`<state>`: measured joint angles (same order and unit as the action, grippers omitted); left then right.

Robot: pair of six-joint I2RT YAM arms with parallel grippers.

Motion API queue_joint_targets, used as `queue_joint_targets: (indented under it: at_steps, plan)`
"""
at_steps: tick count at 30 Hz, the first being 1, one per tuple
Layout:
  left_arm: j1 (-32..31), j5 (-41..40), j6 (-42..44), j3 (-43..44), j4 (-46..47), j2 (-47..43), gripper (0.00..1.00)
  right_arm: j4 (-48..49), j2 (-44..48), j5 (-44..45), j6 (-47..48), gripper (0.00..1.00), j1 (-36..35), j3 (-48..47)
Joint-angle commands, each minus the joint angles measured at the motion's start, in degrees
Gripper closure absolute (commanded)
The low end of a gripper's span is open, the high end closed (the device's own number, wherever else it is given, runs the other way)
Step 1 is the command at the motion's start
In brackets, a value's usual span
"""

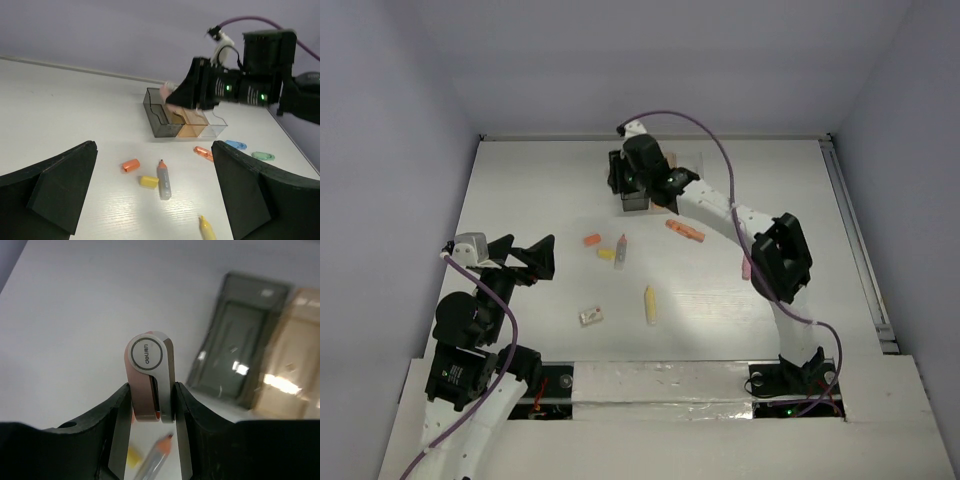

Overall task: Sort the stationery into containers
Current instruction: Pick up the stapler from the center of the board, then place the stapler in the storage box.

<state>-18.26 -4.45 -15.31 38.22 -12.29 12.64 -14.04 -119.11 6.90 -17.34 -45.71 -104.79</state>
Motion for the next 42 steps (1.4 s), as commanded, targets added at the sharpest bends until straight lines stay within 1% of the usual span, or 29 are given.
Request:
queue_joint_targets:
  at_steps: [1,3,4,8,14,16,17,18,20,21,22,23,25,27,28,31,32,34,35,36,38,39,41,42]
  plan:
    - [0.2,1.1,0.3,0.3,2.9,1.2,0.01,-0.2,-5.2,4.1,0.7,0.79,4.2,-8.9]
    - [0.2,1.4,0.4,0.2,2.9,1.2,0.01,-1.3,-7.6,5.2,0.4,0.80,6.8,-11.9]
    - [0.2,1.3,0.5,0.3,2.9,1.2,0.01,-2.6,-9.9,5.1,-0.1,0.80,7.5,-14.7]
    - [-0.3,1.1,0.5,0.3,2.9,1.4,0.01,-5.3,-14.3,5.5,0.3,0.79,9.4,-20.0]
    - [-0.3,1.1,0.5,0.5,2.8,2.1,0.01,-5.5,-16.9,2.5,-0.2,0.77,9.9,-20.8]
    - [-0.3,1.0,0.5,0.5,2.8,2.1,0.01,-5.5,-17.2,2.3,-0.5,0.72,9.9,-20.4]
    - [-0.3,1.0,0.5,0.5,2.7,2.1,0.01,-5.3,-17.2,2.1,-0.8,0.67,9.9,-20.2]
    - [-0.3,1.0,0.5,0.5,2.8,2.1,0.01,-5.1,-17.3,2.1,-0.9,0.52,9.9,-19.5]
    - [-0.3,1.1,0.5,0.4,2.8,2.2,0.01,-4.6,-17.0,2.1,-1.1,0.40,9.9,-19.0]
    - [-0.3,1.1,0.5,0.5,2.8,2.2,0.01,-4.4,-16.5,2.1,-1.2,0.29,9.9,-18.9]
    - [-0.3,1.1,0.6,0.4,2.8,2.3,0.01,-4.0,-15.9,2.1,-1.0,0.28,9.9,-18.4]
    - [-0.3,1.1,0.5,0.4,2.8,2.3,0.01,-3.7,-15.3,1.9,-0.8,0.24,9.9,-18.2]
    - [-0.3,1.2,0.5,0.4,2.8,2.3,0.01,-1.8,-12.3,1.3,-0.4,0.23,9.9,-17.0]
    - [-0.3,1.2,0.5,0.4,2.8,2.3,0.01,0.8,-9.1,-1.0,0.5,0.22,9.9,-12.8]
    - [-0.3,1.1,0.5,0.4,2.8,2.3,0.01,3.1,-5.9,-1.6,0.6,0.22,9.9,-11.0]
    - [-0.3,1.2,0.5,0.4,2.8,2.3,0.01,7.2,-0.7,-6.9,2.5,0.23,8.7,-3.1]
    - [-0.3,1.2,0.5,0.5,2.8,2.3,0.01,8.3,3.1,-12.7,4.0,0.24,7.7,2.1]
    - [-0.3,1.2,0.5,0.4,2.9,2.4,0.01,9.5,6.4,-18.6,6.4,0.24,6.0,6.7]
    - [-0.3,1.3,0.5,0.4,2.9,2.4,0.01,8.8,7.7,-21.2,9.8,0.24,5.0,8.5]
    - [-0.3,1.3,0.5,0.4,2.9,2.4,0.01,7.9,9.9,-23.2,11.4,0.24,2.5,12.1]
    - [-0.3,1.3,0.5,0.5,2.9,2.3,0.01,5.0,11.6,-24.2,16.4,0.24,-0.5,15.5]
    - [-0.3,1.3,0.5,0.5,2.9,2.2,0.01,4.0,12.9,-24.6,18.9,0.24,-3.8,17.1]
    - [-0.3,1.2,0.5,0.5,2.8,2.0,0.01,1.7,13.6,-25.0,21.8,0.24,-6.8,21.3]
    - [-0.3,1.1,0.4,0.5,2.6,1.9,0.01,1.0,13.8,-25.5,22.4,0.21,-8.2,22.4]
